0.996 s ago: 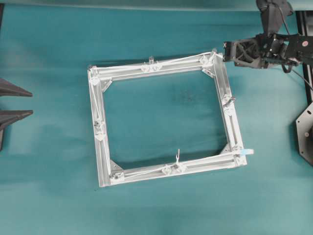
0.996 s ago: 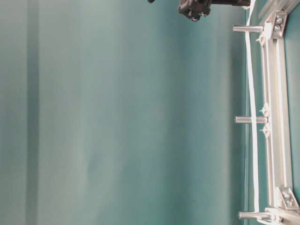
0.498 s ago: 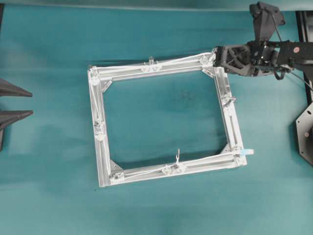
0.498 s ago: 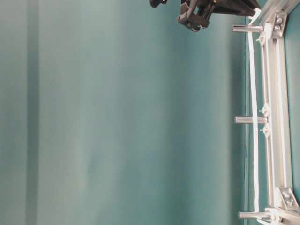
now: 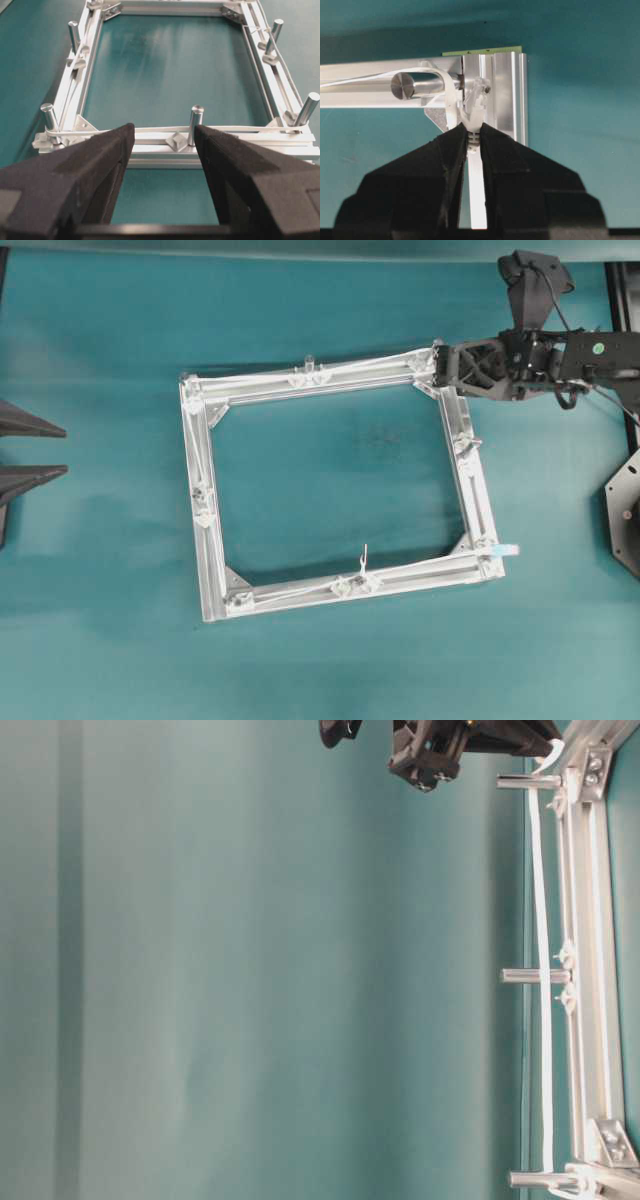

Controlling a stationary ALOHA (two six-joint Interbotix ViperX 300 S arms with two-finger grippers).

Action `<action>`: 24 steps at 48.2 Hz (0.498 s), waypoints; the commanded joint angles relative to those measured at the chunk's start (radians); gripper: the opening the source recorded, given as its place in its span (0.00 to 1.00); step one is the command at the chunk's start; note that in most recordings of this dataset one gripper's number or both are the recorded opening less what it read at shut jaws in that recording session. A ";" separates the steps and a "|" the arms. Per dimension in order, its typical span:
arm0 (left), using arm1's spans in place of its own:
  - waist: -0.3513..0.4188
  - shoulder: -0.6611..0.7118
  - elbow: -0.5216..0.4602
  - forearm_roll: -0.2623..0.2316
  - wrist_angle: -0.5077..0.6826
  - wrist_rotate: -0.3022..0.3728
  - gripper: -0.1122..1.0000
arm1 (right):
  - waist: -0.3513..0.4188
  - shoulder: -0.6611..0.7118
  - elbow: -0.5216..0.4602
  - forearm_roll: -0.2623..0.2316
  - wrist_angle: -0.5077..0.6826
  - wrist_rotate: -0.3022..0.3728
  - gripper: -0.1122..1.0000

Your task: Move the cable alternately left and right between 8 pins so it hooks onto each one.

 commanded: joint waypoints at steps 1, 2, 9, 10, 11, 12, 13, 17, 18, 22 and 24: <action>-0.002 0.008 -0.012 0.005 -0.005 0.006 0.67 | 0.034 -0.005 -0.009 0.003 0.008 0.000 0.24; 0.000 0.008 -0.012 0.005 -0.006 0.005 0.67 | 0.034 -0.006 -0.009 0.003 0.011 0.002 0.28; -0.002 0.008 -0.012 0.005 -0.006 0.005 0.67 | 0.034 -0.006 -0.018 0.002 0.057 0.014 0.64; 0.000 0.008 -0.012 0.005 -0.005 0.005 0.67 | 0.032 -0.008 -0.020 0.003 0.066 0.015 0.69; -0.002 0.008 -0.012 0.005 -0.006 0.005 0.67 | 0.034 -0.008 -0.021 0.002 0.075 0.018 0.71; 0.000 0.008 -0.012 0.005 -0.006 0.005 0.67 | 0.034 -0.009 -0.023 0.003 0.083 0.020 0.71; 0.000 0.008 -0.012 0.005 -0.005 0.005 0.67 | 0.034 -0.011 -0.023 0.003 0.087 0.023 0.71; -0.002 0.008 -0.012 0.005 -0.005 0.005 0.67 | 0.034 -0.026 -0.025 0.003 0.101 0.025 0.69; 0.000 0.008 -0.011 0.005 -0.006 0.006 0.67 | 0.034 -0.031 -0.025 0.002 0.104 0.023 0.68; -0.002 0.008 -0.011 0.005 -0.005 0.005 0.67 | 0.032 -0.057 -0.021 0.002 0.112 0.023 0.68; -0.002 0.008 -0.012 0.005 -0.006 0.005 0.67 | 0.032 -0.069 -0.018 -0.002 0.121 0.023 0.68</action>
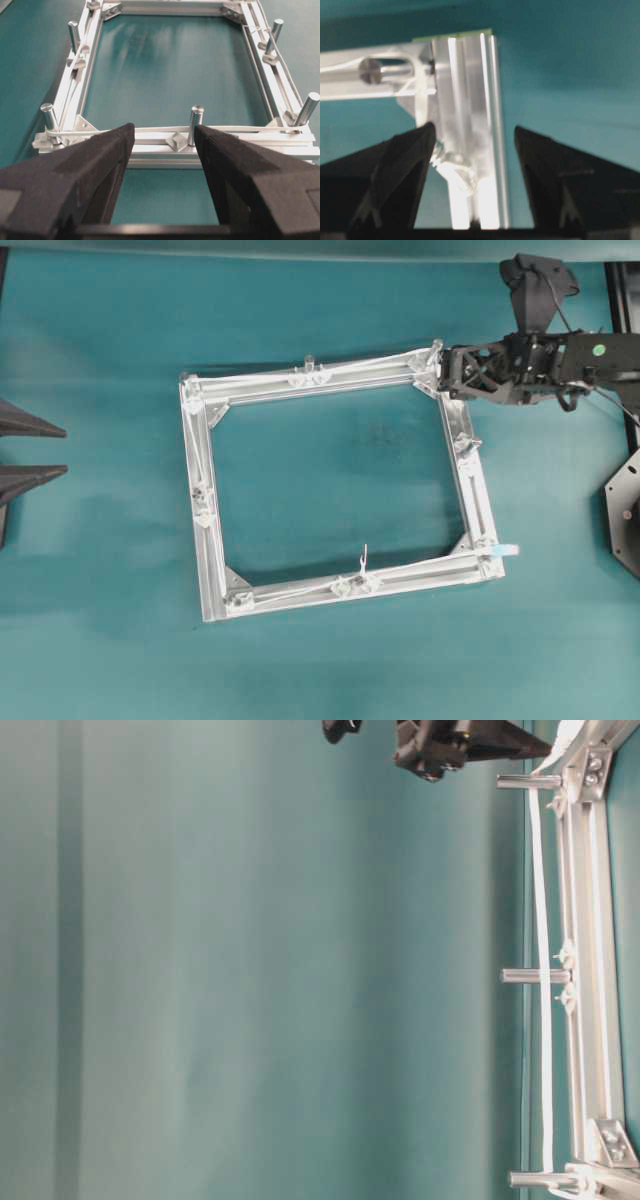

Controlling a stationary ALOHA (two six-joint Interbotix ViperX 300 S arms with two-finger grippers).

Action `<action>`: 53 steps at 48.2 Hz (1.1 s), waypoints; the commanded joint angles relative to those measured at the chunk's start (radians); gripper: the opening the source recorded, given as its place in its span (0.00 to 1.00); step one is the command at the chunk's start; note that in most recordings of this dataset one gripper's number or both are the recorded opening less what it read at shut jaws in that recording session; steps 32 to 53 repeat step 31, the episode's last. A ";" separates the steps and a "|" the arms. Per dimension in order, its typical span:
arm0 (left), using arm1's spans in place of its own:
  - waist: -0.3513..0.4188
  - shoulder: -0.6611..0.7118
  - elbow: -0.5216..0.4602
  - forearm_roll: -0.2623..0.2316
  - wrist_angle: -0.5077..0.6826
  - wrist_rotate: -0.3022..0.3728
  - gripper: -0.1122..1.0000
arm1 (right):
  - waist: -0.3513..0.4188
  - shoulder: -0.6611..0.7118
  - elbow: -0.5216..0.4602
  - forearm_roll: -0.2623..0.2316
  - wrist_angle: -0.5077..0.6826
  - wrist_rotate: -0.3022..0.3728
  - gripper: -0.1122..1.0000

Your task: Move the cable alternately left and right between 8 pins so it hooks onto each one.

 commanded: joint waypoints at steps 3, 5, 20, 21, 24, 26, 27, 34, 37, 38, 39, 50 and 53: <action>0.000 0.008 -0.012 0.003 -0.006 0.005 0.67 | 0.014 -0.058 -0.003 -0.008 0.028 -0.003 0.68; -0.002 0.008 -0.012 0.003 -0.006 0.006 0.67 | 0.011 -0.072 0.003 -0.014 0.043 -0.005 0.68; -0.002 0.008 -0.012 0.003 -0.005 0.006 0.67 | -0.008 -0.175 0.028 -0.092 0.080 -0.017 0.68; -0.002 0.008 -0.011 0.003 -0.006 0.005 0.67 | -0.008 -0.178 0.029 -0.092 0.077 -0.018 0.68; -0.002 0.008 -0.012 0.003 -0.005 0.005 0.67 | -0.008 -0.187 0.032 -0.092 0.057 -0.029 0.68; 0.000 0.008 -0.012 0.003 -0.006 0.006 0.67 | -0.008 -0.193 0.040 -0.091 0.032 -0.034 0.68; 0.000 0.008 -0.012 0.003 -0.006 0.005 0.67 | -0.008 -0.198 0.043 -0.091 0.020 -0.037 0.68; -0.002 0.008 -0.012 0.003 -0.005 0.005 0.67 | -0.006 -0.212 0.060 -0.089 -0.025 -0.037 0.68; -0.002 0.008 -0.012 0.003 -0.005 0.005 0.67 | -0.006 -0.212 0.060 -0.089 -0.025 -0.037 0.68; -0.002 0.008 -0.012 0.003 -0.005 0.005 0.67 | -0.006 -0.212 0.060 -0.089 -0.025 -0.037 0.68; -0.002 0.008 -0.012 0.003 -0.005 0.005 0.67 | -0.006 -0.212 0.060 -0.089 -0.025 -0.037 0.68; -0.002 0.008 -0.012 0.003 -0.005 0.005 0.67 | -0.006 -0.212 0.060 -0.089 -0.025 -0.037 0.68; -0.002 0.008 -0.012 0.003 -0.005 0.005 0.67 | -0.006 -0.212 0.060 -0.089 -0.025 -0.037 0.68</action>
